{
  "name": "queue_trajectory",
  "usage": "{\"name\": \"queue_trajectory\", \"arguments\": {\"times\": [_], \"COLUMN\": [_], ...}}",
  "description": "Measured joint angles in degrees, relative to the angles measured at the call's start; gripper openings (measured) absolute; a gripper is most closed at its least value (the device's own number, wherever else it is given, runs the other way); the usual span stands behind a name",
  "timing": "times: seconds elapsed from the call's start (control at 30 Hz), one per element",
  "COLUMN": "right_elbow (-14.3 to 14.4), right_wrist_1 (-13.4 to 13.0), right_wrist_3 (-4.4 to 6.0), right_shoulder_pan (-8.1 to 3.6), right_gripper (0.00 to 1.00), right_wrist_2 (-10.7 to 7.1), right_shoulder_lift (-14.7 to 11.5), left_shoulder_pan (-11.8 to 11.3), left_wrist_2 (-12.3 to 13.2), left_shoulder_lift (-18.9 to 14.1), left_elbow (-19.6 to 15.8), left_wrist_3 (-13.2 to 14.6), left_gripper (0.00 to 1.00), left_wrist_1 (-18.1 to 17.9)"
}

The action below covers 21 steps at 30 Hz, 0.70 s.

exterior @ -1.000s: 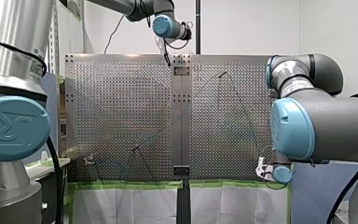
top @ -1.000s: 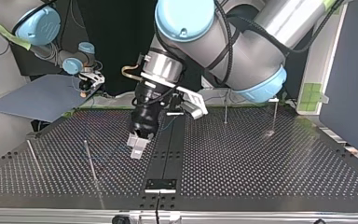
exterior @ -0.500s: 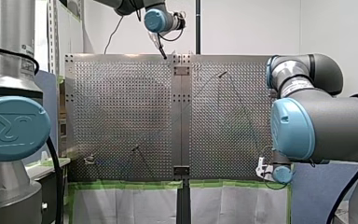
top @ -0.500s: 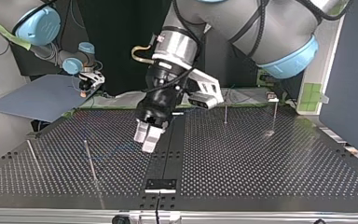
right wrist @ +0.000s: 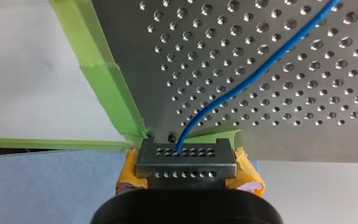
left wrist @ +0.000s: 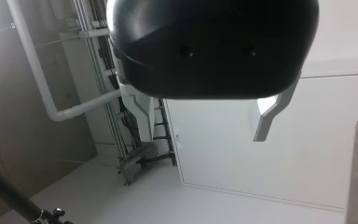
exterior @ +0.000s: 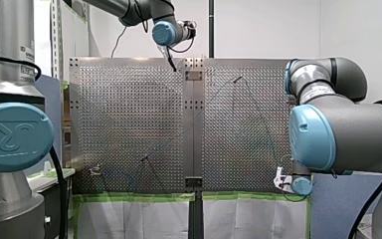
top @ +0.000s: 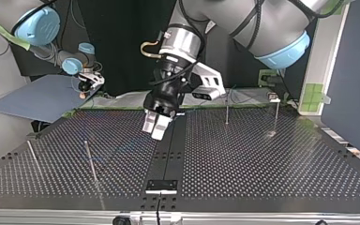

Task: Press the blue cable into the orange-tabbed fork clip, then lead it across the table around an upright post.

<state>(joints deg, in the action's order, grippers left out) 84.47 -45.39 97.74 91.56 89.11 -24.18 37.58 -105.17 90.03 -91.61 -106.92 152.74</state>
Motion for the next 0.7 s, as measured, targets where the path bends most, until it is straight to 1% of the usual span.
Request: {"name": "queue_trajectory", "arguments": {"times": [0.27,0.57,0.7], "right_elbow": [-0.37,-0.42,-0.41], "right_wrist_1": [-0.29,-0.41,-0.39], "right_wrist_3": [-0.07,-0.08,-0.08], "right_shoulder_pan": [0.02,0.29,0.32], "right_gripper": [0.00,0.00,0.00], "right_wrist_2": [-0.46,-0.93,-0.94], "right_shoulder_lift": [-0.02,0.01,0.00], "left_shoulder_pan": [-0.04,-0.37,-0.44], "left_wrist_2": [-0.07,-0.06,-0.76], "left_shoulder_lift": [0.00,0.01,0.09], "left_elbow": [-3.39,-7.89,-9.94], "left_wrist_3": [-0.26,-1.57,-1.76], "left_gripper": [1.00,1.00,1.00], "left_wrist_1": [-3.38,-7.87,-9.91]}}
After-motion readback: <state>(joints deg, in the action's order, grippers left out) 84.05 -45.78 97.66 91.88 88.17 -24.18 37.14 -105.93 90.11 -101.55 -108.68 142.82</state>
